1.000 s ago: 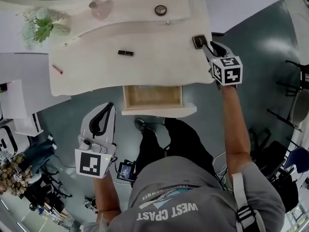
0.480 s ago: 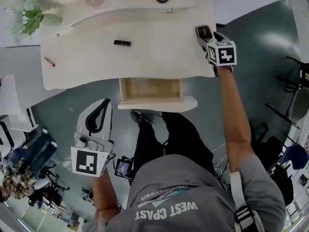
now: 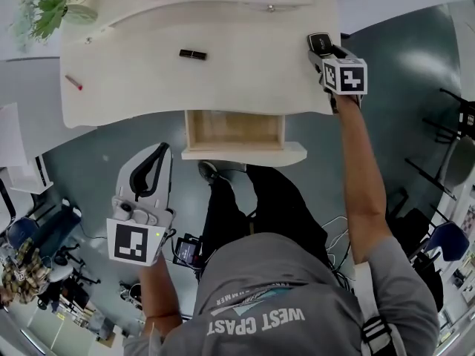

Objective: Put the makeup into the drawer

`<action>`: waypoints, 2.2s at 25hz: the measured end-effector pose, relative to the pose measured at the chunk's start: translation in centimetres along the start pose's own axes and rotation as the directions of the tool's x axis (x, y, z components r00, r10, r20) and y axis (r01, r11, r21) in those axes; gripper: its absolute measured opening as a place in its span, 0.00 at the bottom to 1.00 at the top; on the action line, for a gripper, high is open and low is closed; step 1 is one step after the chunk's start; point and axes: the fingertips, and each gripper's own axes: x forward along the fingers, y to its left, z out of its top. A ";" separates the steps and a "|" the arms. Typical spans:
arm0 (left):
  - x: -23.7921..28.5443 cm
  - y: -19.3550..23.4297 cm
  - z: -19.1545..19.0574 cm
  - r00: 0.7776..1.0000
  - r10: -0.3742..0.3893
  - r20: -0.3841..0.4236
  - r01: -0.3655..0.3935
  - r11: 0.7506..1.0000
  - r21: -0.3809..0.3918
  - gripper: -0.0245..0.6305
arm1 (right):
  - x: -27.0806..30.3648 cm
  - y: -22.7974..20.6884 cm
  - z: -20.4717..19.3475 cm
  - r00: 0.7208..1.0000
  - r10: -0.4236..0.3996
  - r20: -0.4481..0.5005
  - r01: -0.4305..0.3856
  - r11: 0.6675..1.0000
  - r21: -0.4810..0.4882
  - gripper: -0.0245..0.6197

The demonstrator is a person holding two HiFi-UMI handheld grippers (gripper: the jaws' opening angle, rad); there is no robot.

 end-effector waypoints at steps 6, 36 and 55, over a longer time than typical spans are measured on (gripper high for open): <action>-0.3 0.8 -0.4 1.000 0.008 0.004 -0.008 1.000 0.010 0.04 | -1.4 2.2 0.6 0.999 0.038 0.025 -0.038 0.999 -0.013 0.51; -11.8 11.4 -7.8 0.983 0.173 0.062 -0.164 0.978 -0.125 0.04 | -5.6 25.9 -0.9 0.969 0.232 -0.081 -0.244 0.948 -0.207 0.51; -19.5 14.8 -12.7 0.960 0.268 0.085 -0.249 0.951 -0.184 0.04 | -5.2 40.9 -9.1 0.892 0.354 -0.282 -0.432 0.851 -0.299 0.51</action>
